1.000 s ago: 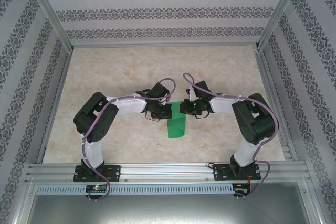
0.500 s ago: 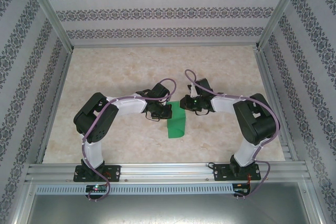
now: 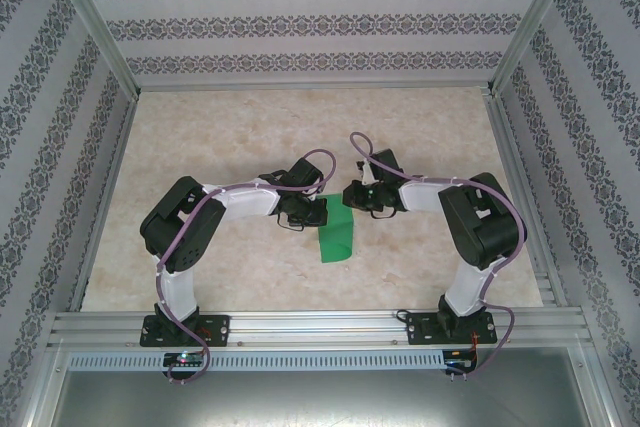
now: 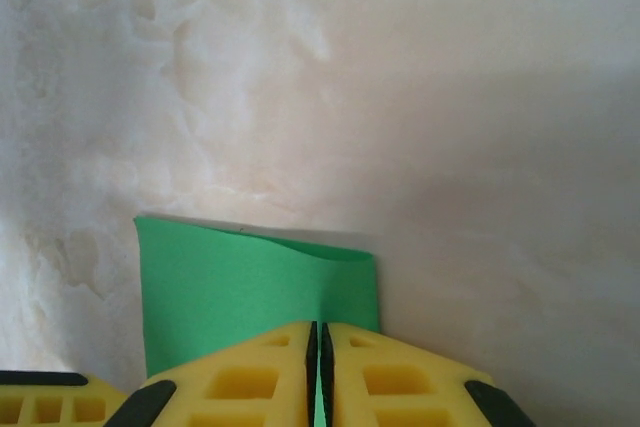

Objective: Fold a paper plane with a square sheet of paper (pick it up from the middle)
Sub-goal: Fold the square sheet of paper in half at the center of the table.

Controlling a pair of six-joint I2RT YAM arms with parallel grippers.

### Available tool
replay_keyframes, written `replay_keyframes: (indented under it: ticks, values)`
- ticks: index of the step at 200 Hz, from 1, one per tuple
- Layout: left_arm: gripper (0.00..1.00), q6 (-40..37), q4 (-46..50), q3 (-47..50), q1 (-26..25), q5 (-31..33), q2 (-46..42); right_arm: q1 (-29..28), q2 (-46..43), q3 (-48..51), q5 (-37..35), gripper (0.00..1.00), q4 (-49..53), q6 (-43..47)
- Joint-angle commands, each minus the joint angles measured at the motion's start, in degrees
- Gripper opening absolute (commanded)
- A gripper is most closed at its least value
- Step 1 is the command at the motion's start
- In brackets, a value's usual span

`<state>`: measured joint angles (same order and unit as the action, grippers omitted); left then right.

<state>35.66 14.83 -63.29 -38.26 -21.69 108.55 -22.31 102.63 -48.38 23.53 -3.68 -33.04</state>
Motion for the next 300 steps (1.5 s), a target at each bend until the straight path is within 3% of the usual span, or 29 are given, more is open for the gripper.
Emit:
replay_keyframes:
  ticks: [1, 45, 74, 119, 166, 257, 300]
  values:
    - [0.1, -1.9, 11.14, 3.17, -0.24, 6.33, 1.93, 3.03, 1.73, -0.89, -8.33, 0.14, -1.74, -0.32]
    - [0.1, -1.92, 11.28, 3.34, -0.24, 6.4, 1.87, 3.86, 2.16, -4.31, -5.73, 0.14, -0.36, 1.04]
    - [0.1, -2.0, 11.3, 2.89, -0.24, 6.35, 2.36, 3.6, -3.39, -2.3, -3.78, 0.14, 1.02, 1.13]
    - [0.1, -2.36, 11.54, 1.75, -0.24, 6.02, 3.22, -0.14, -7.13, 0.53, 1.78, 0.14, 0.09, -1.74]
    - [0.1, -2.11, 11.45, 1.04, -0.24, 5.66, 3.79, -2.54, -1.68, -3.02, -0.16, 0.14, 1.93, -1.06]
    - [0.1, -2.09, 12.24, 2.04, -0.24, 6.31, 2.67, 0.81, 3.65, -2.77, -9.31, 0.13, -0.68, 0.12]
    - [0.1, -2.13, 12.59, 3.36, -0.24, 6.72, 1.29, 2.75, 4.16, -4.12, -9.45, 0.13, -2.23, -0.54]
